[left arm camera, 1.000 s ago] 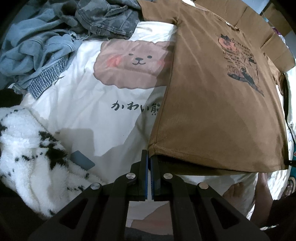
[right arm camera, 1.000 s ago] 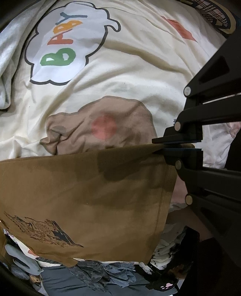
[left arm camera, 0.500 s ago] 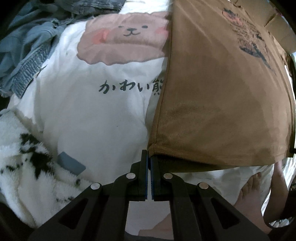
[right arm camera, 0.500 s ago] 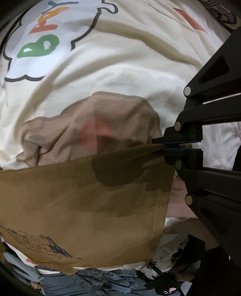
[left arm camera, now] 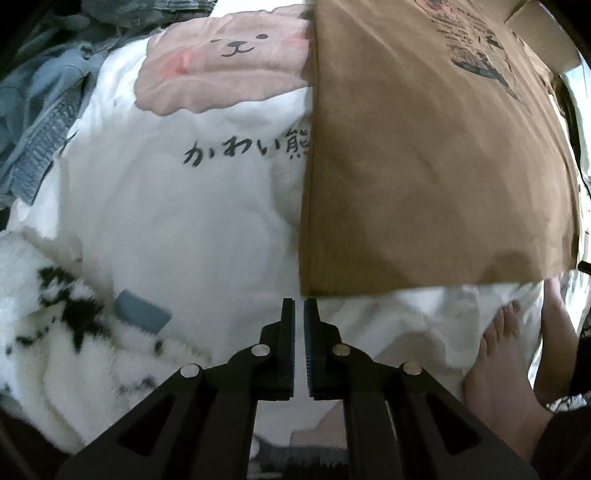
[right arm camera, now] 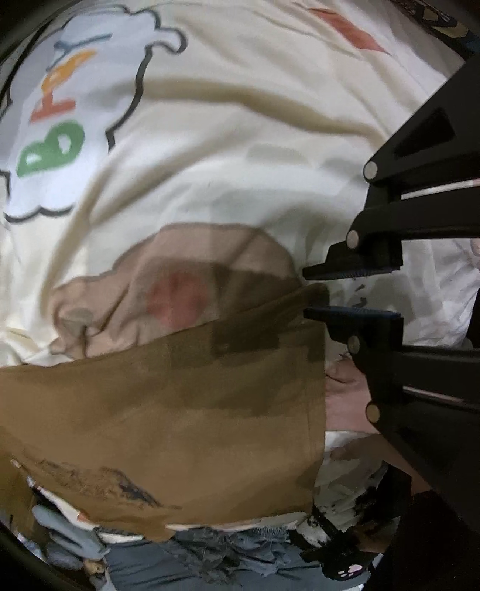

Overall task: Fold clothes
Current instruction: 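Hold the hem with both grippers and fold it toward the collar, then lower the folded hem onto the shirt and open both grippers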

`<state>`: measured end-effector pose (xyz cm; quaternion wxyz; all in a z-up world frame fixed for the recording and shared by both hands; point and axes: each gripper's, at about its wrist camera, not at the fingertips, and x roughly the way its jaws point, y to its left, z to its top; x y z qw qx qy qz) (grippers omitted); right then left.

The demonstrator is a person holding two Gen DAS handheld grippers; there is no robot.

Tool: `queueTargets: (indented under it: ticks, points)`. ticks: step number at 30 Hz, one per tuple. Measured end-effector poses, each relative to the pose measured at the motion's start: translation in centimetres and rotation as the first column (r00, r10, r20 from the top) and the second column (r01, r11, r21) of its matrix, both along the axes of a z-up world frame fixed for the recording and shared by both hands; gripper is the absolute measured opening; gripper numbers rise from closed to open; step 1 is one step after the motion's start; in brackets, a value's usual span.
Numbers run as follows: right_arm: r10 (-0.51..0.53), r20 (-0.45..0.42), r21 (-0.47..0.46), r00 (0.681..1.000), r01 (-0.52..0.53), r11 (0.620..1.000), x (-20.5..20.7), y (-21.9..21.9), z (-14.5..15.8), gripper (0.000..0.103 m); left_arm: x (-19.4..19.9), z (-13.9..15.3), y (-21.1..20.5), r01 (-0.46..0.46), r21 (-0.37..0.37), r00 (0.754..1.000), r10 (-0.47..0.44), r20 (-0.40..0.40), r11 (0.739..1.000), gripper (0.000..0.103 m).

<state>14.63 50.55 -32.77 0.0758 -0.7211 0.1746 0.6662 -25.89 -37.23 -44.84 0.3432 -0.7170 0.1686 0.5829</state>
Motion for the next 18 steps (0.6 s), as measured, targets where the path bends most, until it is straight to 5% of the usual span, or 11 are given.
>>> queueTargets:
  ticks: [7, 9, 11, 14, 18]
  points:
    - [0.003, -0.025, -0.006, 1.000, -0.003, 1.000, 0.1, 1.0, 1.0, 0.013, -1.3, 2.3, -1.8, -0.064, 0.054, 0.997, 0.062, 0.041, 0.996, 0.013]
    - [0.004, -0.033, -0.009, 0.999, -0.004, 1.000, -0.2, 0.4, 0.8, 0.013, -1.9, 2.6, -1.8, -0.096, 0.082, 0.995, 0.094, 0.030, 0.992, 0.041]
    - [0.010, -0.040, -0.013, 0.999, -0.010, 1.000, -0.4, 0.3, 0.7, 0.017, -2.1, 2.5, -1.3, -0.122, 0.114, 0.992, 0.117, 0.043, 0.986, 0.056]
    - [0.019, -0.042, -0.014, 0.999, -0.019, 1.000, -0.7, 0.3, 0.3, 0.030, -2.0, 1.6, 0.5, -0.088, 0.129, 0.994, 0.080, 0.069, 0.988, 0.056]
    - [0.030, -0.042, -0.012, 0.999, -0.030, 0.999, -0.7, 0.2, -0.1, 0.033, -1.6, -0.6, 1.7, -0.075, 0.100, 0.992, 0.063, 0.114, 0.992, 0.056]
